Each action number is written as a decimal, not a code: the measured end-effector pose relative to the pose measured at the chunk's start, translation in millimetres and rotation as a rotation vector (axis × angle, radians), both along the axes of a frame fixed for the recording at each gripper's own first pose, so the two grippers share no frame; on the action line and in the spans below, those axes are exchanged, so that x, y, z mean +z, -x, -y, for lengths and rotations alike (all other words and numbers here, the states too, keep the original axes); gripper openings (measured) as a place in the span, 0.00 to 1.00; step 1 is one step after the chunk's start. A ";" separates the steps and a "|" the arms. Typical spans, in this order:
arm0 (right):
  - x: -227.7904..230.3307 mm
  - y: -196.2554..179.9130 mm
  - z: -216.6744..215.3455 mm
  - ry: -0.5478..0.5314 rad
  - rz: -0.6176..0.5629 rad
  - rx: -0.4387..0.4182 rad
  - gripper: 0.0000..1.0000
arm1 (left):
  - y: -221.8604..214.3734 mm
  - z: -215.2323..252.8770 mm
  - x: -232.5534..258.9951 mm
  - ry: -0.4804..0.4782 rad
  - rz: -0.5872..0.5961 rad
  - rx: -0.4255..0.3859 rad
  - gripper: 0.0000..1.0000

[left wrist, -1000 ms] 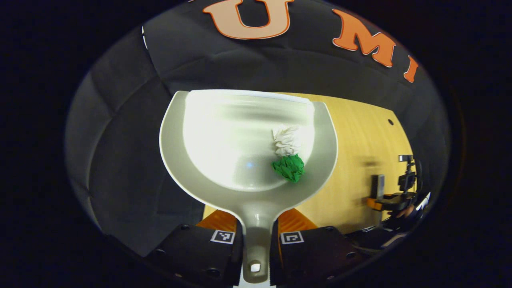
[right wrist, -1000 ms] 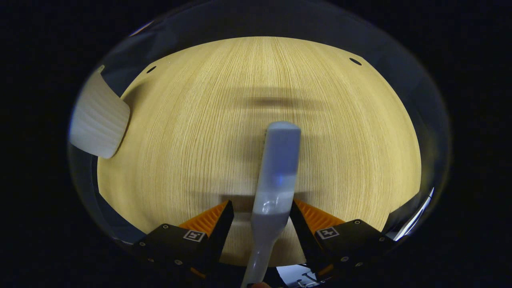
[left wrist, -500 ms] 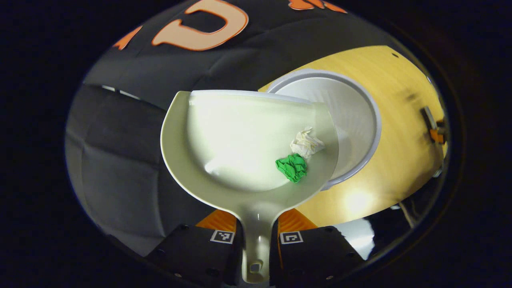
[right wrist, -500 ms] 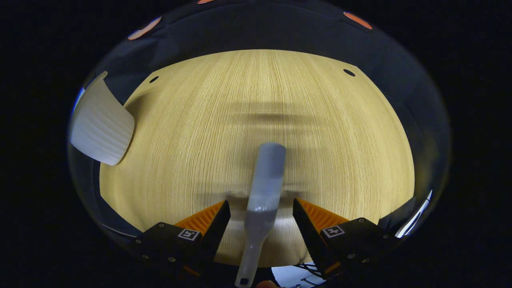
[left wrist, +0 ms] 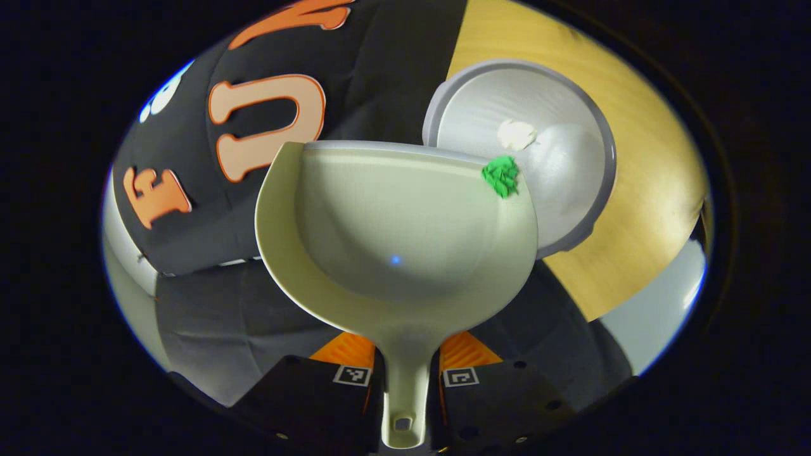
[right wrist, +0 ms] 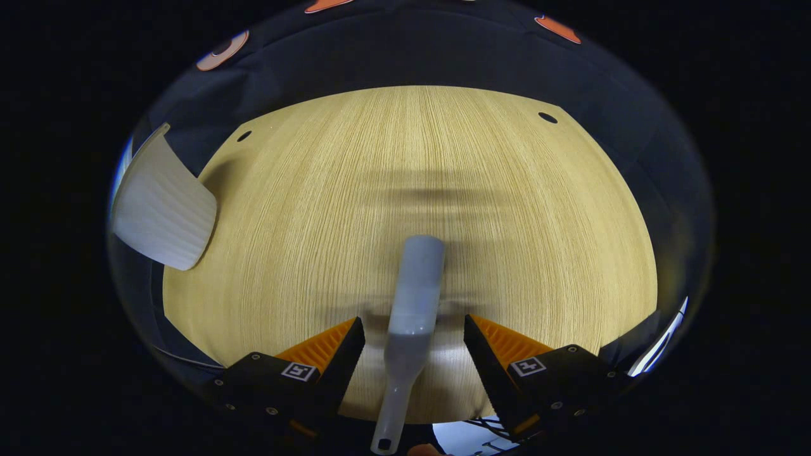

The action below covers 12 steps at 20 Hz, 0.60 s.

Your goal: Pick up the small broom and dustpan from the desktop, sweep the trash into the dustpan with the broom, and then empty the trash into the garbage bin.

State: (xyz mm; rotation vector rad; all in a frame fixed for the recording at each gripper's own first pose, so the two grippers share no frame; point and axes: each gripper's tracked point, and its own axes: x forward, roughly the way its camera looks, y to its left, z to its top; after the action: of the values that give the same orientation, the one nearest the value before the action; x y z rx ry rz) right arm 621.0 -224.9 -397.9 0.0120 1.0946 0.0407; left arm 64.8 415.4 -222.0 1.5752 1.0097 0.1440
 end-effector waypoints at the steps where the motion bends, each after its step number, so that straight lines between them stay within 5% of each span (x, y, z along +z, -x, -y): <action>1: 0.0 -1.9 4.2 0.001 -0.004 0.002 0.95 | -4.1 -7.2 -1.7 -0.047 0.004 -0.038 0.27; 4: 0.5 -2.4 1.8 -0.003 0.002 0.001 0.95 | 3.8 -19.2 -25.6 0.100 0.051 0.053 0.27; 8: 7.0 -4.6 -0.5 -0.013 0.021 -0.004 0.95 | 14.9 3.1 -83.0 0.584 0.174 0.299 0.27; 12: 20.3 -10.3 1.2 -0.023 0.065 -0.012 0.95 | 4.3 95.2 -117.4 1.005 0.195 0.338 0.27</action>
State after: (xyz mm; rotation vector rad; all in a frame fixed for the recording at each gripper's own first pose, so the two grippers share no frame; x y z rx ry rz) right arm 631.3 -226.1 -377.6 0.0376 1.0288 0.0429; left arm 60.5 320.2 -339.4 0.4671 0.9574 0.0074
